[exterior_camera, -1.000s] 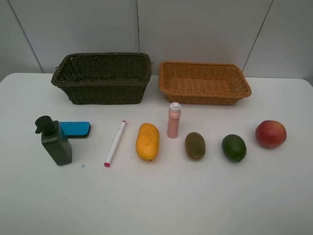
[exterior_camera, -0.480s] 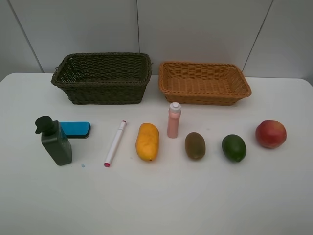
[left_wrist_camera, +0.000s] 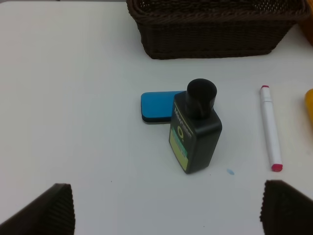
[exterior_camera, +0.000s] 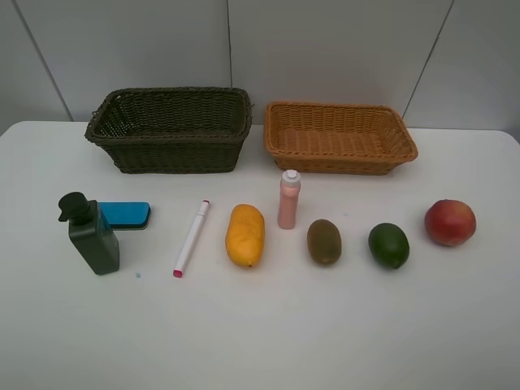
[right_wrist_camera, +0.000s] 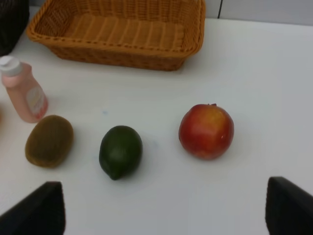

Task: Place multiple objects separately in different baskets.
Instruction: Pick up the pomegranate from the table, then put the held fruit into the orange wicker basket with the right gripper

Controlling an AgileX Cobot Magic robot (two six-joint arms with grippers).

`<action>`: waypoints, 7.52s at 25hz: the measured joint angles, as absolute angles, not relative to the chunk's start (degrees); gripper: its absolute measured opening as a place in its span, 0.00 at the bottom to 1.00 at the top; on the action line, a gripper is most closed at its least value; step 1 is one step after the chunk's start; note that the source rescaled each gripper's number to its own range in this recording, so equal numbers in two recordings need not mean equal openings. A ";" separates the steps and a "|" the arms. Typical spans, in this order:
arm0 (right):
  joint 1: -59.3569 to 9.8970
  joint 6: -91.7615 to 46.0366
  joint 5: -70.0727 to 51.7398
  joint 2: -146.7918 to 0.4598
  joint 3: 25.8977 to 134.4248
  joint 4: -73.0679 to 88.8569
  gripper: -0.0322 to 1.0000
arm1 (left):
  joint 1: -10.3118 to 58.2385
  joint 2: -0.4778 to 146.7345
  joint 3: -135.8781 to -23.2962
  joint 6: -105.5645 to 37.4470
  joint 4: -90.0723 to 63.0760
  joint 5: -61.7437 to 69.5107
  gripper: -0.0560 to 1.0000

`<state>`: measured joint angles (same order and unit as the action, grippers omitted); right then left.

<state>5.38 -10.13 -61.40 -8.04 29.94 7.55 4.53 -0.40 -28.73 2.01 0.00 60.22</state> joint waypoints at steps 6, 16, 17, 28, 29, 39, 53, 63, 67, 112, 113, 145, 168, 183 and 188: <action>5.38 -10.13 -60.95 -21.42 35.25 7.55 0.98 | 4.53 -0.40 -28.73 2.01 0.00 60.22 1.00; 5.38 -3.01 -60.30 -47.56 46.12 7.55 0.98 | 4.53 -0.40 -28.73 2.01 0.00 60.22 1.00; 5.38 -2.77 -59.95 -50.30 46.72 7.55 0.98 | 4.53 -0.40 -28.73 2.01 0.00 60.22 1.00; 5.38 0.00 -50.43 -72.90 49.92 4.98 0.98 | 4.53 -0.40 -28.73 2.01 0.00 60.22 1.00; 5.38 0.36 -50.30 -74.25 50.27 4.98 0.98 | 4.53 -0.40 -28.73 2.01 0.00 60.22 1.00; 5.38 0.55 -42.15 -88.31 50.71 4.55 0.98 | 4.53 -0.40 -28.73 2.01 0.00 60.22 1.00; 5.44 2.13 -34.03 -99.53 50.77 1.40 0.98 | 4.53 -0.40 -28.73 2.01 0.00 60.22 1.00; 5.51 4.48 -32.29 -103.67 51.01 -0.44 0.98 | 4.53 -0.40 -28.73 2.01 0.00 60.22 1.00; 5.51 4.43 -32.19 -104.25 51.01 -0.44 0.97 | 4.53 -0.40 -28.73 2.01 0.00 60.22 1.00; 5.51 4.49 -40.80 -98.26 56.17 0.00 0.80 | 4.53 -0.40 -28.73 2.01 0.00 60.22 1.00; 5.51 4.49 -42.28 -98.06 57.48 0.00 0.80 | 4.53 -0.40 -28.73 2.01 0.00 60.22 1.00; -0.90 -20.09 -46.37 -109.87 92.04 22.09 0.80 | 4.53 -0.40 -28.73 2.01 0.00 60.22 1.00; -2.34 -22.64 -33.18 -123.89 93.87 19.49 0.80 | 4.53 -0.40 -28.73 2.01 0.00 60.22 1.00; -2.34 -22.64 -36.00 -123.89 93.97 20.67 0.80 | 4.53 -0.40 -28.73 2.01 0.00 60.22 1.00; -2.34 -22.64 -35.70 -123.89 93.97 22.40 0.80 | 4.53 -0.40 -28.73 2.01 0.00 60.22 1.00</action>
